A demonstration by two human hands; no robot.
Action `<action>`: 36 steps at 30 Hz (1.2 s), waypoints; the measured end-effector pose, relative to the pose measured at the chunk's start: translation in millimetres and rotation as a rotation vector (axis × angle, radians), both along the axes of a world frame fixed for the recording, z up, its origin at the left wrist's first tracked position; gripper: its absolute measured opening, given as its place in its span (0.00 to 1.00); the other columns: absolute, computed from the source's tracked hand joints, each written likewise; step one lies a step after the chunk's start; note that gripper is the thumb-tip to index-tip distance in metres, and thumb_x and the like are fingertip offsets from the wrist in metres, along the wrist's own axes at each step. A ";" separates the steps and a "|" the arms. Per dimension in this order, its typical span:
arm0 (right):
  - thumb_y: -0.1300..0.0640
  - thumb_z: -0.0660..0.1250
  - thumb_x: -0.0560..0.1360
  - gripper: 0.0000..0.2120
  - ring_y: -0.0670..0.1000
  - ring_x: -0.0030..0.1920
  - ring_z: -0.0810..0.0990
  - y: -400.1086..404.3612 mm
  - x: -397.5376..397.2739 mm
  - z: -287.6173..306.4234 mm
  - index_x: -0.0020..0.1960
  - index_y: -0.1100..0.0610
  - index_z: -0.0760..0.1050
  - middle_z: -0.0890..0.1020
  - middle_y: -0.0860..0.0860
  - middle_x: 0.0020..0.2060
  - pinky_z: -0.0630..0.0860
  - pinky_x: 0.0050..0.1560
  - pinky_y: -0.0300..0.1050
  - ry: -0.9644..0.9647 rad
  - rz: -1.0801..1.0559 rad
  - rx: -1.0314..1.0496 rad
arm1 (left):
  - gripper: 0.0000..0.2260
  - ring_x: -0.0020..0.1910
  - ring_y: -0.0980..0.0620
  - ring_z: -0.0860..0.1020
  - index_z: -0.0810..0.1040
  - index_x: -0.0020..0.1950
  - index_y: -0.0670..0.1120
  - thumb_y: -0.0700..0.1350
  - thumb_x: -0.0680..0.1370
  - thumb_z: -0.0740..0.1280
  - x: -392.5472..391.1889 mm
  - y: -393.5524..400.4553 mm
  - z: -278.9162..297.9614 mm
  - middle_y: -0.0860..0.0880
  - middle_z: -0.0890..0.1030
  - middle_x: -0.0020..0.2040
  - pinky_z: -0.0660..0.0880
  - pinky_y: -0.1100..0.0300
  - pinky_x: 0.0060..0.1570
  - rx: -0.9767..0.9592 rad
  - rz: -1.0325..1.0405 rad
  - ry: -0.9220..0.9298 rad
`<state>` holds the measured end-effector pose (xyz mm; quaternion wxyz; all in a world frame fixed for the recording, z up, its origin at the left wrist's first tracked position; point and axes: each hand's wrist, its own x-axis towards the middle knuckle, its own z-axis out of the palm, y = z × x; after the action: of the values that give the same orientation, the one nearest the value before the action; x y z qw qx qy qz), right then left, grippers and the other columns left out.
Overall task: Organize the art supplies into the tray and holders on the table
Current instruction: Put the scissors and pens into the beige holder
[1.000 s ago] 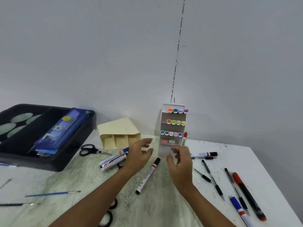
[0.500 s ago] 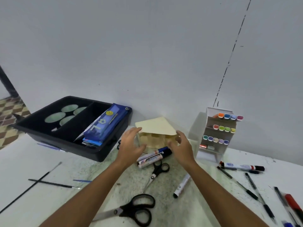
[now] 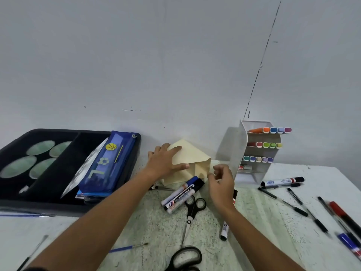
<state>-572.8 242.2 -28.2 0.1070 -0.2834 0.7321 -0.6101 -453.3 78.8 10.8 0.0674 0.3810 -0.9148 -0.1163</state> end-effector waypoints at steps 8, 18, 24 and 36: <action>0.53 0.64 0.80 0.22 0.50 0.61 0.72 -10.4 -7.4 8.1 0.72 0.51 0.66 0.72 0.49 0.63 0.70 0.60 0.46 -0.298 0.089 -0.025 | 0.35 0.69 0.44 0.63 0.64 0.75 0.59 0.73 0.70 0.60 9.9 9.2 -2.3 0.49 0.65 0.74 0.60 0.46 0.64 0.072 0.071 0.250; 0.57 0.61 0.81 0.10 0.53 0.54 0.83 -17.0 6.1 29.8 0.60 0.46 0.74 0.82 0.53 0.58 0.80 0.46 0.38 -0.510 0.379 -0.239 | 0.40 0.72 0.49 0.65 0.63 0.77 0.48 0.71 0.72 0.59 20.7 34.1 -3.7 0.47 0.67 0.74 0.66 0.45 0.70 0.478 0.101 0.753; 0.72 0.62 0.77 0.31 0.47 0.61 0.79 -17.0 1.5 42.8 0.72 0.44 0.65 0.74 0.43 0.67 0.80 0.54 0.46 -0.270 0.625 -0.219 | 0.28 0.64 0.50 0.76 0.60 0.77 0.55 0.63 0.79 0.52 19.0 45.0 -7.4 0.48 0.74 0.68 0.79 0.54 0.56 0.697 0.098 0.973; 0.71 0.59 0.80 0.31 0.44 0.59 0.80 -33.2 -9.2 37.7 0.77 0.49 0.58 0.68 0.44 0.71 0.78 0.59 0.46 -0.132 0.592 -0.040 | 0.26 0.63 0.50 0.76 0.61 0.77 0.58 0.62 0.79 0.50 16.5 30.9 -12.8 0.49 0.75 0.67 0.76 0.46 0.60 0.741 0.101 0.924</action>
<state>-582.0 208.9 9.5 0.3220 -0.4463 0.5968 -0.5839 -436.8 109.7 -1.9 0.3266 0.3320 -0.6696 -0.5785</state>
